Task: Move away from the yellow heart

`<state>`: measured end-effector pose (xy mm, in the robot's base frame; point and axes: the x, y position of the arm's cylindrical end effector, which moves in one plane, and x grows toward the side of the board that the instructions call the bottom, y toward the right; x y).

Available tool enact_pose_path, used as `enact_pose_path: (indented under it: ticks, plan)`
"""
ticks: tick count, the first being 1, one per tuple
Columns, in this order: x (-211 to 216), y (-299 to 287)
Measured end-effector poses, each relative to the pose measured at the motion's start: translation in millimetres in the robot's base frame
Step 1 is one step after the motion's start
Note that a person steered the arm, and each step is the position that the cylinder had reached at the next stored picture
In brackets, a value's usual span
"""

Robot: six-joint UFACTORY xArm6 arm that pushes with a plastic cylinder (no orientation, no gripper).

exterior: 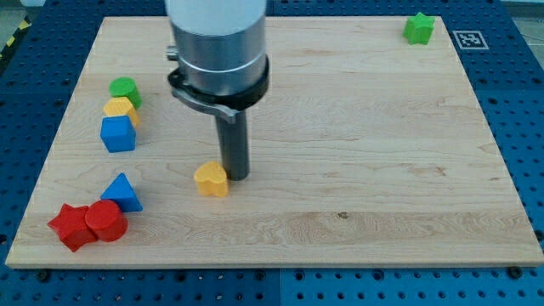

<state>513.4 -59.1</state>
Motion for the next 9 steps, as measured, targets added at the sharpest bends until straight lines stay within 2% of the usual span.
enact_pose_path:
  ticks: [2,4,7,9]
  plan:
    - [10,-47]
    - [28,-15]
    - [27,-57]
    - [25,-46]
